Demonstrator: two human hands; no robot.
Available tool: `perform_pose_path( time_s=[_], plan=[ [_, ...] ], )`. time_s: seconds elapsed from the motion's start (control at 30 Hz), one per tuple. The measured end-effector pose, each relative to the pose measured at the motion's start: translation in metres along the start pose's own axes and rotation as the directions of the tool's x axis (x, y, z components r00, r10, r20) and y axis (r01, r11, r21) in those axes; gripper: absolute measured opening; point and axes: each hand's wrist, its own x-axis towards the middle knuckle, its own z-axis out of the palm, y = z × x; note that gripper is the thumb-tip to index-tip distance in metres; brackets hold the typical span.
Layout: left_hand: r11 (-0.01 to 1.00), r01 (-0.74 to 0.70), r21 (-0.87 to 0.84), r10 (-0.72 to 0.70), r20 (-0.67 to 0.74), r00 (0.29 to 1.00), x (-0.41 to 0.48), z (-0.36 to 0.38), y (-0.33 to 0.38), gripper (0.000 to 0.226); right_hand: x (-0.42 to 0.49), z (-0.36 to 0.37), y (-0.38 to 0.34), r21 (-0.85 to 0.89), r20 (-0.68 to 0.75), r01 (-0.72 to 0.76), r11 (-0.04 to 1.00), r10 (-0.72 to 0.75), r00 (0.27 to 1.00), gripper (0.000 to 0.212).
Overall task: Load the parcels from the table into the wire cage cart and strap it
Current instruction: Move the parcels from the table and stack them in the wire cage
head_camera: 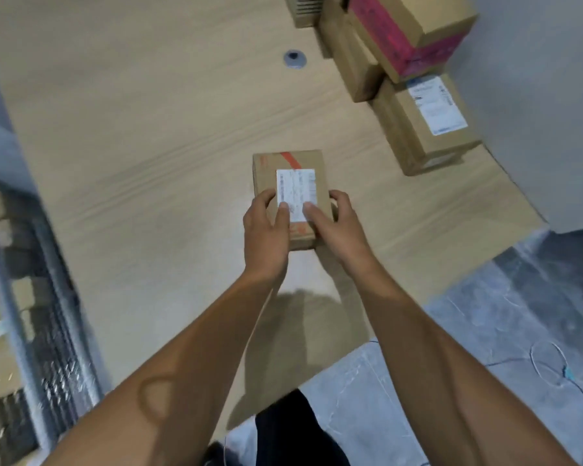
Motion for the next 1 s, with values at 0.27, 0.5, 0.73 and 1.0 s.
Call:
perform_pose_path(
  time_s=[0.27,0.5,0.73,1.0],
  plan=[
    [0.957,0.092,-0.276,-0.213,-0.449,0.868,-0.176,-0.172,-0.126,0.072,-0.189,0.155,0.014,-0.066,0.378,0.222,0.973,-0.182,0.908,0.054],
    [0.931,0.002,-0.365,-0.296,-0.753,0.587,-0.343,-0.316,-0.199,0.060,-0.375,0.286,0.031,-0.036,0.704,0.426,0.904,-0.279,0.653,0.060],
    [0.904,-0.080,-0.420,-0.362,-0.852,0.377,-0.437,-0.422,-0.243,0.047,-0.490,0.388,0.024,0.007,0.854,0.532,0.847,-0.282,0.436,0.064],
    [0.892,0.185,-0.413,-0.450,-0.851,0.271,-0.425,-0.520,-0.329,0.044,-0.469,0.559,-0.009,-0.083,0.959,0.645,0.760,-0.115,0.259,0.089]
  ],
)
